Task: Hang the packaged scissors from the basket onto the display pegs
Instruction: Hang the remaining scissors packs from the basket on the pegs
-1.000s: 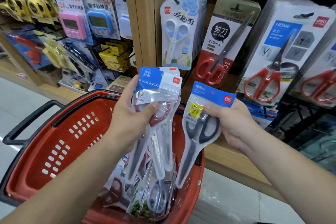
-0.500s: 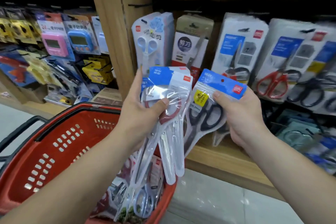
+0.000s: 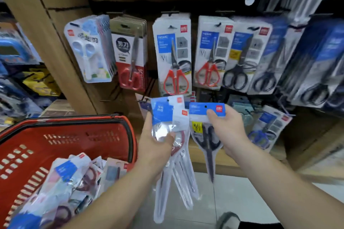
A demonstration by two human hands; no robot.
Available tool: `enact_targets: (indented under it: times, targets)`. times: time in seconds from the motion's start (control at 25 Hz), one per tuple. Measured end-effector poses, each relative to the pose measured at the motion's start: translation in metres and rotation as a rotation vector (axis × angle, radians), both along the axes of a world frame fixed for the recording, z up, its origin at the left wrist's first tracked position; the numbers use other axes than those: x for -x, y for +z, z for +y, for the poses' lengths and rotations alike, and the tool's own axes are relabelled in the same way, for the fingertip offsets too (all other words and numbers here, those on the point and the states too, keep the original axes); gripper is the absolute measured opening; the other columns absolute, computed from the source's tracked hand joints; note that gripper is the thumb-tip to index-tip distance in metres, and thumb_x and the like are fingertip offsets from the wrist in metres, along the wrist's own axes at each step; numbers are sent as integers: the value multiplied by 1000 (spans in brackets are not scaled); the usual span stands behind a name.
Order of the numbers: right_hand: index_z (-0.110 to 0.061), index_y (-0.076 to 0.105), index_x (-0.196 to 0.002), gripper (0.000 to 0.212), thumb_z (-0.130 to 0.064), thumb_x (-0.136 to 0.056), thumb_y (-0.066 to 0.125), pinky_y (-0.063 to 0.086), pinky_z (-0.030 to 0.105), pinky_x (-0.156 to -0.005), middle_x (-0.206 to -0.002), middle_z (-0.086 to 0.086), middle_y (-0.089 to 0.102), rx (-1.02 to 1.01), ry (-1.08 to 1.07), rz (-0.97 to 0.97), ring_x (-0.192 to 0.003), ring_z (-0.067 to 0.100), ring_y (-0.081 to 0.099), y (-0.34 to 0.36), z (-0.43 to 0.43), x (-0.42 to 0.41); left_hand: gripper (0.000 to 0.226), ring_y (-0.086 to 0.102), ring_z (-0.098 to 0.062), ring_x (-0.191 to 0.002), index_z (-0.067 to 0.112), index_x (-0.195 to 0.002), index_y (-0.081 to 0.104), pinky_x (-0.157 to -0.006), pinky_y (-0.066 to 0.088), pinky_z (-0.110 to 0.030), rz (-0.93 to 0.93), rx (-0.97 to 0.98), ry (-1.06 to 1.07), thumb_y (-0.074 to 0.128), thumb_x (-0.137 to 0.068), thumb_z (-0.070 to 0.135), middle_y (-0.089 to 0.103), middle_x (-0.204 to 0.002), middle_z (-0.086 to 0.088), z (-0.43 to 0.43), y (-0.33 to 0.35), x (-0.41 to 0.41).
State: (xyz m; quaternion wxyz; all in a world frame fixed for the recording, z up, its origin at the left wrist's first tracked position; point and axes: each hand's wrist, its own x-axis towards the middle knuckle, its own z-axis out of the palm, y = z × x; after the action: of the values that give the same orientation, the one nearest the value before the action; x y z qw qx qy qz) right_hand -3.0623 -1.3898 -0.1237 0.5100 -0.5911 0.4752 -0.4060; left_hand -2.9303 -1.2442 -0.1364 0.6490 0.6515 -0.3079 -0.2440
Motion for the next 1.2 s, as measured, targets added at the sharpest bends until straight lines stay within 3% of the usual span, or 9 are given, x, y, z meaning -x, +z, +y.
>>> enact_targets:
  times: [0.12,0.2,0.28,0.44,0.64,0.8,0.92,1.12,1.2]
  targets:
    - [-22,73,-91,15,-13,-101,67,52,30,-74,-91,1,76,-45,31,30,-82,19,65,-18,-11,-12,77,68,4,-113,30,-152,50,-86,51,-9,10,-37,52,66,-90,-14,73,-126,18,0,-24,6]
    - [-24,71,-86,20,-11,-101,65,48,22,-64,-86,1,71,-36,48,58,-76,16,59,-27,-18,-26,84,65,12,-112,32,-160,39,-87,46,-1,36,-98,60,69,-92,-7,68,-126,28,0,-34,1]
    - [-25,69,-85,21,-11,-100,66,48,22,-66,-85,0,70,-41,58,71,-77,15,59,-32,-26,-40,87,64,10,-112,35,-162,35,-85,43,3,49,-137,63,72,-92,-3,64,-125,33,1,-40,-5]
    - [-24,70,-90,15,-13,-100,68,57,38,-84,-92,1,74,-119,70,83,-89,22,69,-46,-42,-63,71,70,3,-110,38,-148,50,-85,52,-7,70,-169,52,74,-92,2,75,-120,20,0,-54,-9]
    - [-27,73,-93,18,-10,-98,72,59,45,-98,-98,-1,78,-179,81,50,-100,23,73,-61,-50,-80,87,60,10,-124,44,-163,28,-112,48,-26,62,-228,86,71,-97,6,63,-140,25,-4,-70,-22]
    - [-26,76,-105,21,-6,-98,70,60,40,-99,-105,1,78,-210,93,-23,-103,21,74,-59,-54,-92,84,61,7,-125,44,-161,31,-96,55,-15,44,-219,83,70,-97,6,60,-145,22,-10,-75,-29]
    - [-32,75,-88,29,-5,-95,71,60,42,-97,-99,0,78,-182,52,5,-103,24,75,-61,-55,-96,84,60,4,-129,42,-162,31,-106,53,-21,60,-205,85,71,-97,5,60,-146,20,-13,-75,-32]
    - [-24,71,-87,14,-18,-86,84,62,43,-89,-90,-1,75,-162,-111,118,-91,20,73,-58,-66,-99,81,59,15,-122,42,-159,36,-96,47,-4,71,-167,2,71,-98,2,66,-134,28,-10,-63,-29]
    - [-21,64,-95,24,-28,-86,85,58,40,-87,-99,0,71,-139,-184,183,-85,14,66,-60,-63,-95,77,59,13,-124,47,-153,41,-93,48,-3,69,-162,-29,73,-97,4,65,-133,31,-8,-61,-31]
